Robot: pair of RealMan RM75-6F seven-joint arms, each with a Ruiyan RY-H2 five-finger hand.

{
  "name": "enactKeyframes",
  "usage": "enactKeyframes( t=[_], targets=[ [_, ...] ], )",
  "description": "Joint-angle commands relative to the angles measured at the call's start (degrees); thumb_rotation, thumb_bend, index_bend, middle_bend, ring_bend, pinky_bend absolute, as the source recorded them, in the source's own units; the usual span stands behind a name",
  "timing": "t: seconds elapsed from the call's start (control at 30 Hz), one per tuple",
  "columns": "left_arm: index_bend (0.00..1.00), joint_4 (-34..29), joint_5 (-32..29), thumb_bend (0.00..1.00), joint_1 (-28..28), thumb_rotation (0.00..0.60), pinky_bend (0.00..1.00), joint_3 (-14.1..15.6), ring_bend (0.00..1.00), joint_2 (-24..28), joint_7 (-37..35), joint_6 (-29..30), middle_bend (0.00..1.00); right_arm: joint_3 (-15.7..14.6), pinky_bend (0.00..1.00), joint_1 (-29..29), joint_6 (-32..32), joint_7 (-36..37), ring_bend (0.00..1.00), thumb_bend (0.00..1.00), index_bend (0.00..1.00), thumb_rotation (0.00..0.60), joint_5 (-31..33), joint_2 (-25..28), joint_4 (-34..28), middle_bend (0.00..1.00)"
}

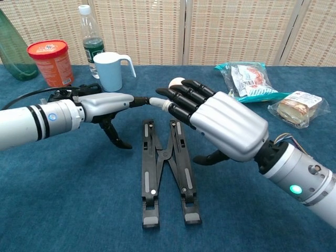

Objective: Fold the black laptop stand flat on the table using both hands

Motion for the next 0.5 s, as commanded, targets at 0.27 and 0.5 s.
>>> enactKeyframes(
  t=[0.27,0.5],
  targets=[
    [0.00,-4.7,-2.8,0.15,2.9,0.600,0.00,-1.7,0.01,5.1,2.8,3.2,0.01,-1.0,0.00,6.8,-14.1,2.4,0.00,0.00,0.00,0.600,0.6,23.0,-32.7,0.00],
    [0.00,-7.1,-5.1,0.15,5.6,0.600,0.00,-2.6,0.01,7.9,3.7,5.3,0.01,-1.3,0.00,15.0,-28.2,6.7,0.00,0.00,0.00,0.600,0.5,32.7,-42.6,0.00]
  ],
)
